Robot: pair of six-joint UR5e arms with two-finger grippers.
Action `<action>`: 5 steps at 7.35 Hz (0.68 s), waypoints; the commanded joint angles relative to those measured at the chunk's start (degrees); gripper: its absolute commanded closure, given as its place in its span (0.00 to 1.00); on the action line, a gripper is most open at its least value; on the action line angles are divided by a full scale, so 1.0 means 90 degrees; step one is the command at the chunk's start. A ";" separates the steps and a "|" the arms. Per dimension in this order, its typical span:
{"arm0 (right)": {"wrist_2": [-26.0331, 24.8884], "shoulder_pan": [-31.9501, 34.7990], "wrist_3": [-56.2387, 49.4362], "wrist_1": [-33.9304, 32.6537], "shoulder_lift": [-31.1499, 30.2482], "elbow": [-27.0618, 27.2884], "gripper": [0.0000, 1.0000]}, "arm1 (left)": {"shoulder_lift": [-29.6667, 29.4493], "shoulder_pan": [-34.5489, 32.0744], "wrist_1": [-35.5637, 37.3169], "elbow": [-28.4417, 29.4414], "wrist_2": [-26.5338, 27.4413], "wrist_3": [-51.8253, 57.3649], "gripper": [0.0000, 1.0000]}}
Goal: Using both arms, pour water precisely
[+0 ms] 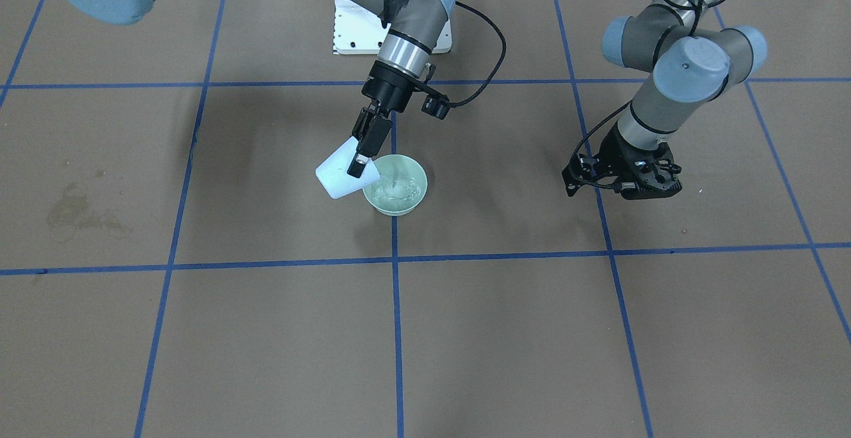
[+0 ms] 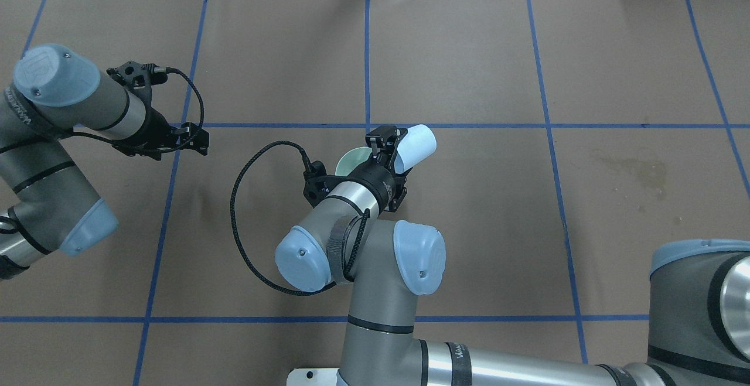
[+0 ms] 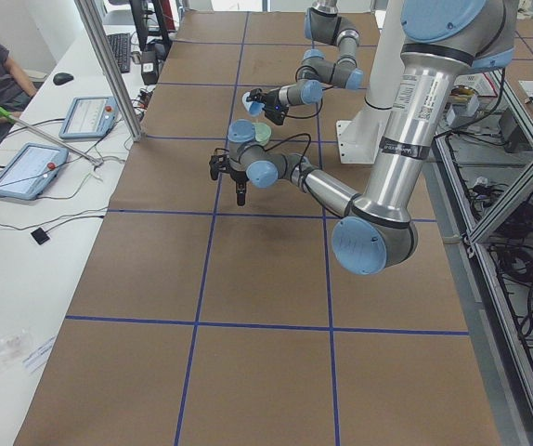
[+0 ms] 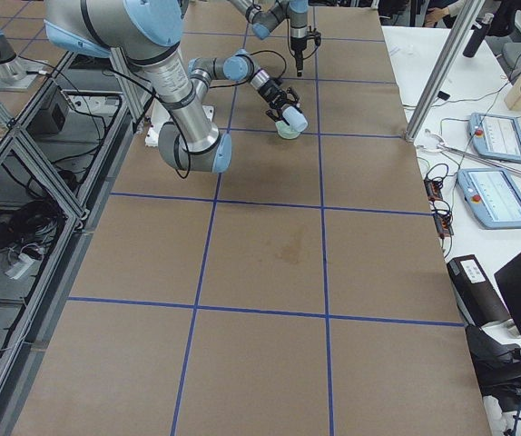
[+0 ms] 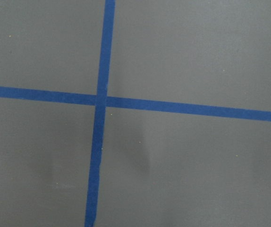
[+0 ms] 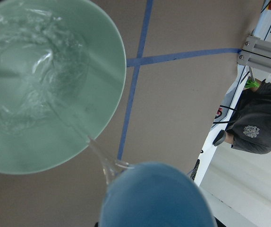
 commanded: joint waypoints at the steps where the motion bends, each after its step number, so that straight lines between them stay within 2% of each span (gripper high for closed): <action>1: -0.0376 -0.0063 -0.0111 -0.0223 0.0031 -0.0007 0.56 | 0.0013 0.0000 -0.0001 0.0053 0.0000 0.0000 0.00; 3: -0.0757 -0.0160 -0.0111 -0.0623 0.0002 -0.0007 0.56 | 0.0013 0.0000 -0.0001 0.0111 0.0000 0.0019 0.00; 5: -0.0944 -0.0268 -0.0092 -0.0664 -0.0028 -0.0075 0.56 | 0.0013 0.0000 -0.0011 0.0131 0.0000 0.0019 0.00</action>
